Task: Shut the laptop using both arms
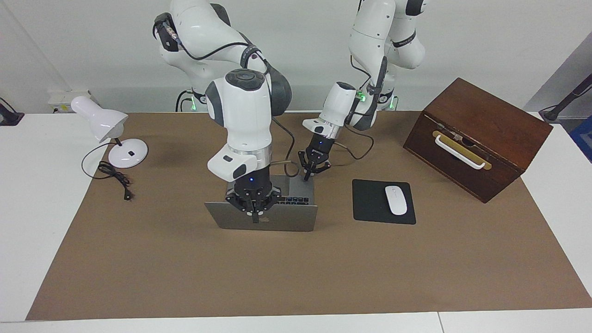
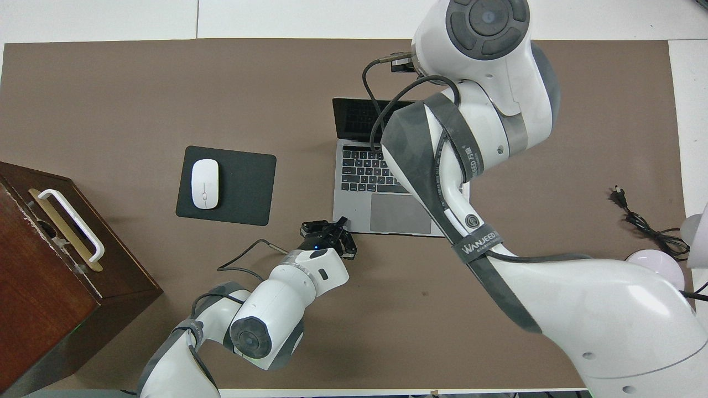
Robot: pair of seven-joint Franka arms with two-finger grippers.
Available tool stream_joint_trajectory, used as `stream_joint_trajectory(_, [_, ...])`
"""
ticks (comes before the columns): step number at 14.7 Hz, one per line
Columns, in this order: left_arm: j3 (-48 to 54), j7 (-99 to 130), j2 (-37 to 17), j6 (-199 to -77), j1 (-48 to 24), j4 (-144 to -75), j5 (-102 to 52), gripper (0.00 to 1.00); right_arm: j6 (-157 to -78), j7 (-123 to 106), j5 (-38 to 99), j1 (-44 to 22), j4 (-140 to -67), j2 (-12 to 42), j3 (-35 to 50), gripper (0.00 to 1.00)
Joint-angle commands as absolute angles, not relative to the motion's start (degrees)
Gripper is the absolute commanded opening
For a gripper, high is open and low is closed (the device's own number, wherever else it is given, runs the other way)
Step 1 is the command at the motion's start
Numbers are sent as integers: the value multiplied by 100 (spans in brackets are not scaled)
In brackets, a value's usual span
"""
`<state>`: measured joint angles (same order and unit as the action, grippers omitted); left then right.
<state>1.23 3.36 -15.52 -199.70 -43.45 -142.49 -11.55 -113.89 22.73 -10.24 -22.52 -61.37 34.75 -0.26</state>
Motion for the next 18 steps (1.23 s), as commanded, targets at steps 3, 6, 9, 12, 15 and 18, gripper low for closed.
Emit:
stream_joint_trajectory(3, [44, 290, -1793, -20074, -4421, -14159, -1072, 0, -11409, 2153, -976, -2145, -6012, 3647, 62, 0])
stream_joint_trajectory(6, [44, 290, -1828, -20074, -4412, -14159, -1046, 0, -11242, 2153, -678, -2118, -6012, 3647, 62, 0])
stream_joint_trajectory(9, [53, 290, -1828, -20074, -4403, -14142, -1037, 0, -10987, 2145, -571, -2109, -5994, 3639, 62, 0])
stream_joint_trajectory(12, [53, 290, -1837, -20074, -4395, -14124, -1037, 0, -10689, 2145, -563, -2092, -5994, 3621, 123, 0])
stream_joint_trajectory(15, [53, 290, -1837, -20074, -4395, -14124, -1037, 0, -10276, 2145, -422, -2083, -5977, 3595, 202, 0])
stream_joint_trajectory(18, [53, 290, -1837, -20074, -4395, -14098, -1037, 0, -10003, 2145, -413, -2092, -5977, 3577, 299, 0])
